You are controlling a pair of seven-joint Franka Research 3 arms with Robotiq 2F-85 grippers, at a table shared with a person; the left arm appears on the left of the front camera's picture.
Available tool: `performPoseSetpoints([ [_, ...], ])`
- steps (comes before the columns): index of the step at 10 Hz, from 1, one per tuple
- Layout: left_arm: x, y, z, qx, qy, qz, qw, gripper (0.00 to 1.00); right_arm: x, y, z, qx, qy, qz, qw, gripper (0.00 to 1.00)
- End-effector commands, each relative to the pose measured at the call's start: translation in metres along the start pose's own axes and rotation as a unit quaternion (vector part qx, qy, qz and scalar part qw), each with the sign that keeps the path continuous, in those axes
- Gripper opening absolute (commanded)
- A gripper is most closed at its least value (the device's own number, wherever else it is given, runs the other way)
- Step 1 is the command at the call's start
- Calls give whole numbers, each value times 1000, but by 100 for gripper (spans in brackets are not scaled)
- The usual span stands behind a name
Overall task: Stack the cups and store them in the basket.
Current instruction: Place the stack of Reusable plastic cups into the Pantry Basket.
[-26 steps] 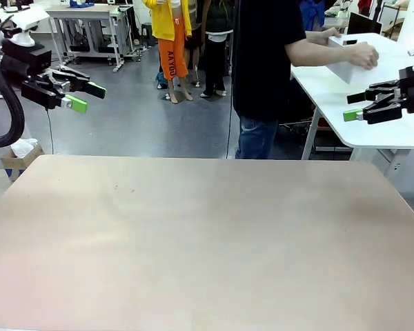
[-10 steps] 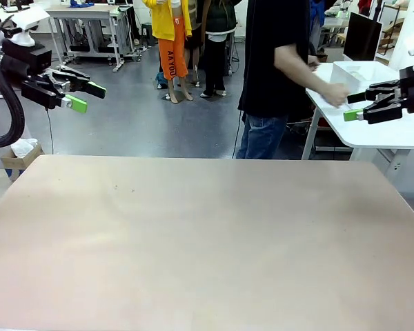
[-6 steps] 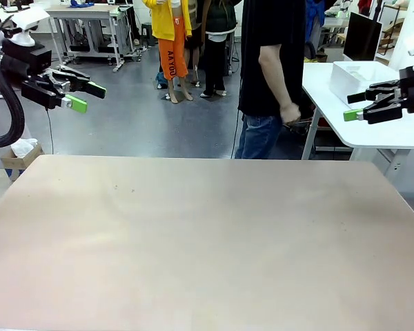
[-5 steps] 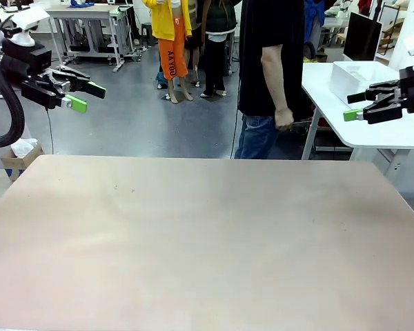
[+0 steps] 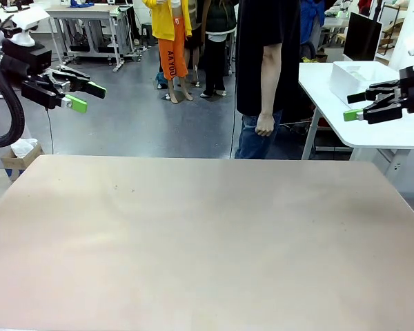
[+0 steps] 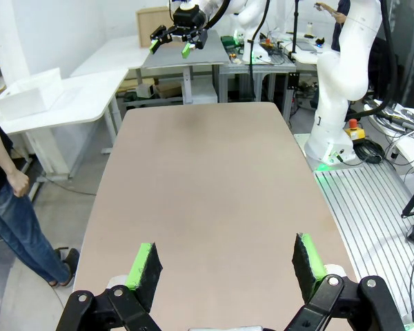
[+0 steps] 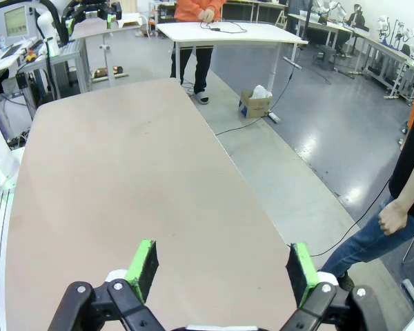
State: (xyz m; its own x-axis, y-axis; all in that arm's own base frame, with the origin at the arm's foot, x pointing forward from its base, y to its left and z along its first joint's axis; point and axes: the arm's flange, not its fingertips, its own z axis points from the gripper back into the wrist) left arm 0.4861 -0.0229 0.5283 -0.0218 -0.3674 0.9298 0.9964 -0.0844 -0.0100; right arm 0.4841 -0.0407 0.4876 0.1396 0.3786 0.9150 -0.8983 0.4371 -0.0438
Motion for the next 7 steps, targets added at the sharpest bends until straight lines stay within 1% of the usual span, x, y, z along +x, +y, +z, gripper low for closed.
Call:
performPoseSetpoints([
  [1, 3, -2, 0, -3, 6, 7, 1000, 100, 4, -2, -1, -5, 7, -8, 1000, 100],
  [7, 3, -2, 0, -3, 6, 7, 1000, 100, 4, -2, -1, -5, 7, -8, 1000, 100],
])
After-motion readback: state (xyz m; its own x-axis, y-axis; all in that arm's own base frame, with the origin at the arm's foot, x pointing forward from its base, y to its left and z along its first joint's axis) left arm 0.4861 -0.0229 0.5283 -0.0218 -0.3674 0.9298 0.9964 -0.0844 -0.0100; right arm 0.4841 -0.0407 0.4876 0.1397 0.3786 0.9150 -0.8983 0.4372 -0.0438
